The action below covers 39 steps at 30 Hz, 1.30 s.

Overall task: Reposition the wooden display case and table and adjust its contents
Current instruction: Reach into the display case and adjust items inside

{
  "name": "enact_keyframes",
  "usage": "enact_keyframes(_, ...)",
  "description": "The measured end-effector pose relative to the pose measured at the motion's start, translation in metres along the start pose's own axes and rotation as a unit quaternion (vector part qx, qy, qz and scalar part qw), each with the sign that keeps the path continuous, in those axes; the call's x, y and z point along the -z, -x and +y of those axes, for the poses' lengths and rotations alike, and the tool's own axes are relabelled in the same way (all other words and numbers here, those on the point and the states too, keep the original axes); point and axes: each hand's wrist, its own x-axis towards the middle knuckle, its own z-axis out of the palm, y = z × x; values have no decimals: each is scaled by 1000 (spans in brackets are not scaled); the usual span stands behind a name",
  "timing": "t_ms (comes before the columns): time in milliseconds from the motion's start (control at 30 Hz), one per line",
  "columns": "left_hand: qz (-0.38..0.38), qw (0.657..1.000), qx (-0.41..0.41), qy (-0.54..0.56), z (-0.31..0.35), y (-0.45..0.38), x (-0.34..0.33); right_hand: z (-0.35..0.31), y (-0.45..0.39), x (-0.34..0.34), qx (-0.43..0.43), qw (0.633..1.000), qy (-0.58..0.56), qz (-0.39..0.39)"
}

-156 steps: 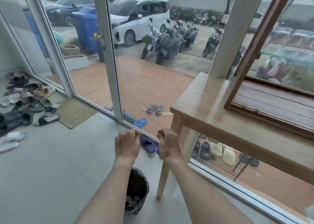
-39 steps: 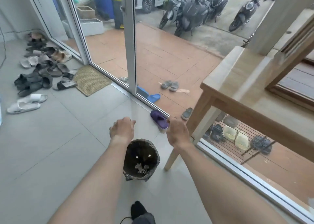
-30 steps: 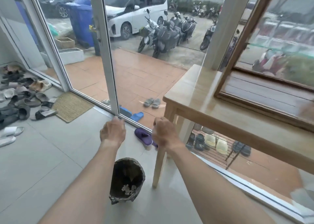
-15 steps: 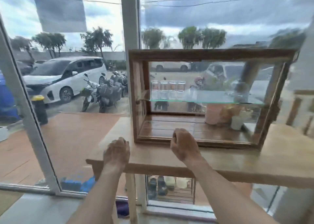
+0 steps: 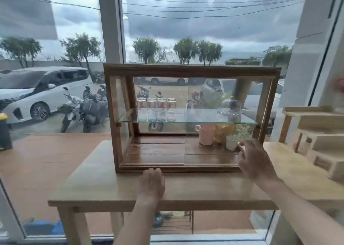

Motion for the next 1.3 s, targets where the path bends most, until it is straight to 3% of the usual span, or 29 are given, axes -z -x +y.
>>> enact_keyframes(267,14,998,-35,41,-15,18,-24,25,-49,21,-25,997,-53,44)
enact_keyframes(500,-76,995,-61,-12,-21,20,-24,15,-76,17,-71,990,-113,51)
enact_keyframes(700,-99,992,-61,-53,-21,18,-29,8,-79,-20,-136,980,-143,11)
enact_keyframes(900,-93,994,-42,-49,-17,17,-29,-12,-85,-31,-178,928,-325,42)
enact_keyframes(1100,-82,995,-35,-41,-16,19,-29,-25,-90,-38,-198,908,-359,83)
enact_keyframes(1300,-89,994,-36,-42,-16,19,-26,-47,-95,-38,-222,863,-445,84)
